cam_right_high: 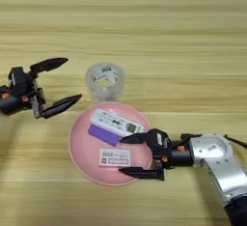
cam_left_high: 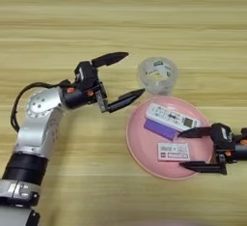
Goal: Move the objects on the table
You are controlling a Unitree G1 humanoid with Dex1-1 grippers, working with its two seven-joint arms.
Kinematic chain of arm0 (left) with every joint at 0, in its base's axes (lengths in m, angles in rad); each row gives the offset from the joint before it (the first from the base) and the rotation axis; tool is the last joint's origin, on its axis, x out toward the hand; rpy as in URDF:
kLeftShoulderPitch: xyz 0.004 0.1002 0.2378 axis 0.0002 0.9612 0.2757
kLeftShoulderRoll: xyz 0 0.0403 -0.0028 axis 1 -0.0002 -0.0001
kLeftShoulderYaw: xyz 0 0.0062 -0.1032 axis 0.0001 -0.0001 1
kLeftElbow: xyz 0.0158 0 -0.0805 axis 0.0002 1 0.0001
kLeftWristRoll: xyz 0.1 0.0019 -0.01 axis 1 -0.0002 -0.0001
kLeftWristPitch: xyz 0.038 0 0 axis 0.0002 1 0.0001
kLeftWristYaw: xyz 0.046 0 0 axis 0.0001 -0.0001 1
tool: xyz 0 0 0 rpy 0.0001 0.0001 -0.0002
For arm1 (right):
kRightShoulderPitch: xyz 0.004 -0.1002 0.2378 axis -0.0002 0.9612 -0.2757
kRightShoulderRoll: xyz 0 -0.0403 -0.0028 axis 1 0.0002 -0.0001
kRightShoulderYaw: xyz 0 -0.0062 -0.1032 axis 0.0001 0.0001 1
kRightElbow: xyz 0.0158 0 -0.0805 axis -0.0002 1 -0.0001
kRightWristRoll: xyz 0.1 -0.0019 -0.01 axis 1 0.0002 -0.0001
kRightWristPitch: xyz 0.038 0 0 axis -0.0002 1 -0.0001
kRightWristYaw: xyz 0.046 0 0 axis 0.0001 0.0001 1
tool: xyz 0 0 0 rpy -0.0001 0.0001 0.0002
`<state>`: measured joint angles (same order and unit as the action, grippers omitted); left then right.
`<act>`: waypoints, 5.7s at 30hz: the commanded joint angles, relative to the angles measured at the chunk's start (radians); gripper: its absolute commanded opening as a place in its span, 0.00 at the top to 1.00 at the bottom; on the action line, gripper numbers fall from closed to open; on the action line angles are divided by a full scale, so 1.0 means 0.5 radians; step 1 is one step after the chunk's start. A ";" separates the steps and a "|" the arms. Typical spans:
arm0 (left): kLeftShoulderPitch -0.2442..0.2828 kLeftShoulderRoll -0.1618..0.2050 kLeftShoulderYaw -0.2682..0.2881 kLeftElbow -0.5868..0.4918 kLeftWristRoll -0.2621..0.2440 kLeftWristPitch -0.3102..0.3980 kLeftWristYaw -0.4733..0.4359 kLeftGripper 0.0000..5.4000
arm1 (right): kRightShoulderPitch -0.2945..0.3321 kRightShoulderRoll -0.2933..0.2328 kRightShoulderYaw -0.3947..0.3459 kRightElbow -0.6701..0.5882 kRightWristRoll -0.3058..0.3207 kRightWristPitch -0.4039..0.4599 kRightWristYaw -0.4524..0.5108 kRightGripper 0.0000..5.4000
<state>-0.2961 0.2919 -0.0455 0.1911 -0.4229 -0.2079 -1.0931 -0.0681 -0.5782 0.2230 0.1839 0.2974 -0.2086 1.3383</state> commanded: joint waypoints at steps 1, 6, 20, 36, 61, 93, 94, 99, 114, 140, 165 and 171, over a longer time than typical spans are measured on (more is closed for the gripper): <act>-0.129 -0.071 0.123 0.042 -0.031 -0.007 0.210 0.00 | -0.022 0.014 -0.088 -0.110 0.142 0.030 0.018 0.26; -0.223 -0.148 0.258 0.111 -0.026 0.000 0.505 0.00 | -0.068 0.061 -0.168 -0.201 0.286 0.082 -0.027 0.15; -0.406 -0.257 0.330 0.857 0.481 -0.452 1.277 0.00 | -0.325 0.209 -0.236 -0.385 0.199 0.351 -0.530 0.01; -0.498 -0.307 0.324 1.336 0.572 -0.751 1.462 0.00 | -0.985 0.386 -0.249 -0.056 -0.124 0.886 -1.213 0.01; -0.482 -0.318 0.352 1.307 0.545 -0.837 1.490 0.00 | -1.607 0.637 -0.213 1.247 -0.400 1.025 -1.302 0.25; -0.474 -0.323 0.352 1.267 0.538 -0.837 1.475 0.00 | -1.758 0.739 -0.211 1.932 -0.669 0.762 -1.427 0.72; -0.474 -0.323 0.352 1.268 0.539 -0.837 1.476 0.00 | -1.758 0.740 -0.211 1.933 -0.668 0.760 -1.420 0.72; -0.474 -0.323 0.353 1.268 0.539 -0.835 1.477 0.00 | -1.762 0.745 -0.222 1.924 -0.655 0.751 -1.403 0.72; -0.481 -0.321 0.360 1.279 0.536 -0.842 1.483 0.00 | -1.784 0.715 -0.318 1.649 -0.581 0.735 -1.332 0.76; -0.565 -0.175 0.522 1.303 0.526 -0.865 1.613 0.00 | -1.179 0.911 0.126 0.267 -0.538 1.260 -1.000 0.79; -0.557 -0.167 0.518 1.303 0.531 -0.877 1.621 0.00 | -0.907 0.804 0.478 -0.055 -0.504 1.388 -0.796 0.79; -0.558 -0.166 0.514 1.302 0.529 -0.877 1.614 0.00 | -0.904 0.764 0.516 -0.017 -0.499 1.350 -0.745 0.79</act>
<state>-0.5640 0.2063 0.2151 0.8421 -0.1622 -0.6404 -0.2870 -0.5428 -0.1668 0.4561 0.1539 0.0622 0.4580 0.9508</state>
